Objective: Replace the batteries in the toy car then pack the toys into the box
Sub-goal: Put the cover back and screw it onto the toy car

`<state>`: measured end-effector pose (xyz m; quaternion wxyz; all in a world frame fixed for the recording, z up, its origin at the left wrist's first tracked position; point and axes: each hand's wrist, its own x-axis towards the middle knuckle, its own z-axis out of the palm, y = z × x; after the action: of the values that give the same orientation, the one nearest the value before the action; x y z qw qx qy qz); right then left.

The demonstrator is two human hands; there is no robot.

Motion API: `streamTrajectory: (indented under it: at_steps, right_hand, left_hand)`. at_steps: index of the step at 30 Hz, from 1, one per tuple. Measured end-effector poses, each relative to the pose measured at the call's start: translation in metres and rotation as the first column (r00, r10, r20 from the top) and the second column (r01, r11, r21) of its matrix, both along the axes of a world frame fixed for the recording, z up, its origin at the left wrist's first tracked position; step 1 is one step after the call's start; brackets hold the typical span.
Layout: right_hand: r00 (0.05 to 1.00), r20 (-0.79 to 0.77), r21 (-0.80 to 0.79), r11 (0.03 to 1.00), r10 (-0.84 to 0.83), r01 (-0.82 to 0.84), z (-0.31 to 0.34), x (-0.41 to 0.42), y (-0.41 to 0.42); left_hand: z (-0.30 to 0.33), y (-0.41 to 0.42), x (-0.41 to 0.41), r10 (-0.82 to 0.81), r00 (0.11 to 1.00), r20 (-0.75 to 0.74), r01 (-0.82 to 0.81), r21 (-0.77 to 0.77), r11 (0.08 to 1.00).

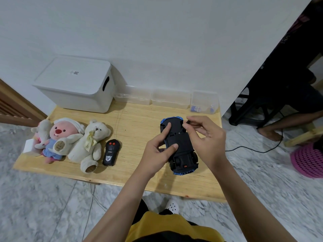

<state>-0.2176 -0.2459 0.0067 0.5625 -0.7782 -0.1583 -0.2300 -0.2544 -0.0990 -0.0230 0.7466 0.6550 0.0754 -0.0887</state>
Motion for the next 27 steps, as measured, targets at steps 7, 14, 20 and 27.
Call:
streamTrajectory:
  at_steps: [7,14,20,27]
  right_hand:
    - [1.000,-0.005,0.055,0.998,0.024,-0.023,0.0027,0.0045,-0.0019]
    - [0.995,-0.102,0.119,0.993,-0.011,0.023,0.0068,0.0084,-0.0025]
    - [0.997,-0.076,0.133,0.991,0.009,0.001,0.0044,0.0060,-0.0070]
    - [0.993,-0.115,0.159,0.987,-0.006,0.024,0.0054,0.0082,-0.0083]
  left_hand:
    - [0.0001,-0.0022,0.0030,0.008,1.000,-0.016,-0.008,-0.020,1.000]
    - [-0.0005,-0.0042,0.0049,0.007,1.000,-0.022,-0.007,-0.012,1.000]
    - [0.0009,-0.0054,0.0071,0.011,1.000,0.004,-0.011,-0.001,1.000]
    - [-0.0015,-0.0085,0.0051,-0.013,1.000,0.011,0.012,0.032,0.999]
